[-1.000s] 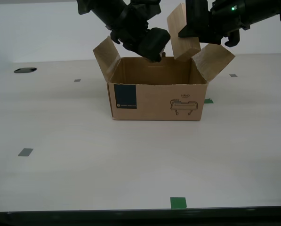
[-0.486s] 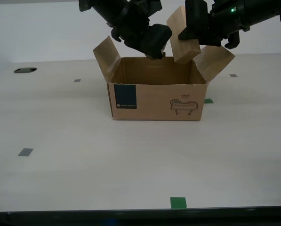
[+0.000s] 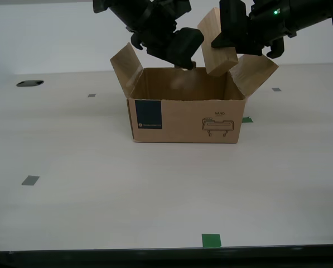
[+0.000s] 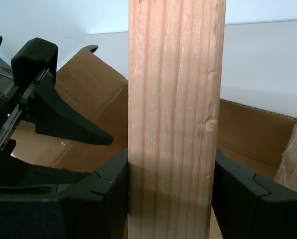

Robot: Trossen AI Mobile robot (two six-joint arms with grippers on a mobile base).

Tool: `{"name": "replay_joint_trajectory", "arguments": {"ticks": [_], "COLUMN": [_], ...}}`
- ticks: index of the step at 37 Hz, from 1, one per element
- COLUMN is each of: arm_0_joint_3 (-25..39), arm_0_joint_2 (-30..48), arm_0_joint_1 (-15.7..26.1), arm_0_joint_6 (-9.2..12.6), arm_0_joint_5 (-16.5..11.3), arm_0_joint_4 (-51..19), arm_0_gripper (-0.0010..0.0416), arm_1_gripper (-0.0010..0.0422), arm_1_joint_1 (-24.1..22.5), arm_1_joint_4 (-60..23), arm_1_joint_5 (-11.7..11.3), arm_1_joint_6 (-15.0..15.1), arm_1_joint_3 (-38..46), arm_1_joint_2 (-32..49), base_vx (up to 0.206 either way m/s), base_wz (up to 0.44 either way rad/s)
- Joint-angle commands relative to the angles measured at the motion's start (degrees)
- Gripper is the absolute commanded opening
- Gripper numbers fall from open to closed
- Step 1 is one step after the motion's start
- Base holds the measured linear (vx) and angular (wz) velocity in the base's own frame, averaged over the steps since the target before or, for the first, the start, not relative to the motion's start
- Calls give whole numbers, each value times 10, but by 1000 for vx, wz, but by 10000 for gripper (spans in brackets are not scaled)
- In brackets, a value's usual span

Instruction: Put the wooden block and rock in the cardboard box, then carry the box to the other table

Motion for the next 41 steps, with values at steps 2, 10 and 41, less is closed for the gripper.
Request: {"name": "replay_joint_trajectory", "arguments": {"ticks": [2,10,41], "arm_0_joint_3": [1,1,49], "arm_0_joint_2": [-1,-1,-111], "arm_0_joint_1": [0,0,-2], "arm_0_joint_6": [2,2,25], "arm_0_joint_5": [2,4,5], "arm_0_joint_4": [3,3,-224], "arm_0_gripper": [129,221,350], "arm_1_gripper": [203,240,238], "arm_1_joint_1": [0,0,35], "arm_1_joint_4": [0,0,-181], "arm_1_joint_5": [1,1,-5], "arm_1_joint_6": [0,0,-157], "arm_1_joint_3": [1,1,59], "arm_1_joint_2": [0,0,-70], "base_vx": [0,0,0], "base_wz": [0,0,0]}}
